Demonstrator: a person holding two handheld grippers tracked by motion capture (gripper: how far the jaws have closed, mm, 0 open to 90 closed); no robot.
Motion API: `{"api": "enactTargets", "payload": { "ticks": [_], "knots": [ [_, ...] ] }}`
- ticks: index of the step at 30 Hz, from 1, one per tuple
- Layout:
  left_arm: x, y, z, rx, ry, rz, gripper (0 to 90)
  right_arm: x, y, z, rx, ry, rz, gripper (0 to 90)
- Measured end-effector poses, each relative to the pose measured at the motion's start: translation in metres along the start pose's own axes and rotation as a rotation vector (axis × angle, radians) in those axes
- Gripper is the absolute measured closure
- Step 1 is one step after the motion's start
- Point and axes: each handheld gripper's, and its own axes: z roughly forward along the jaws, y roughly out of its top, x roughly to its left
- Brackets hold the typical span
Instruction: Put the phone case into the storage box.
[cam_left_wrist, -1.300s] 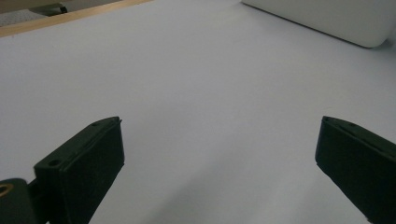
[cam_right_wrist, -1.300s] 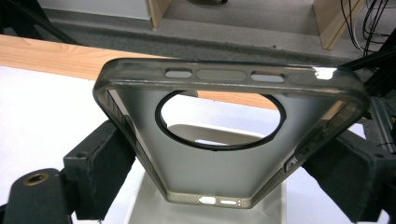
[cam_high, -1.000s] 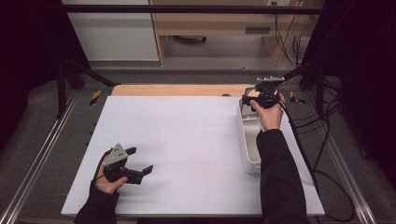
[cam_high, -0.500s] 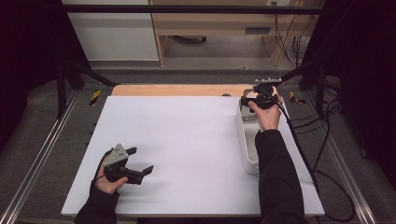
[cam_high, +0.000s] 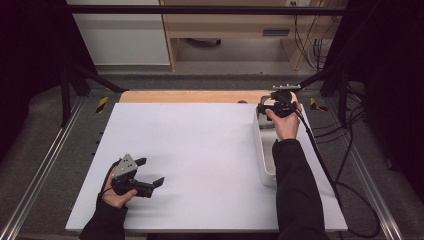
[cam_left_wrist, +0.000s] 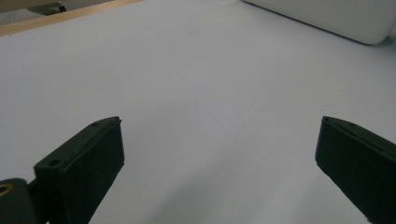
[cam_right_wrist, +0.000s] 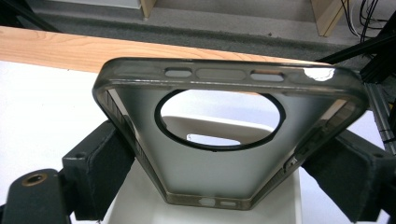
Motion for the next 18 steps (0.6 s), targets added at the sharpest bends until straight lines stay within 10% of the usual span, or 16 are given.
{"api": "enactTargets", "payload": {
  "ticks": [18],
  "knots": [
    [-0.0005,0.0,0.0004,0.002,-0.001,0.003,0.9,0.0002,0.0007,0.0036,-0.017,-0.006,-0.001,12.1]
  ]
}}
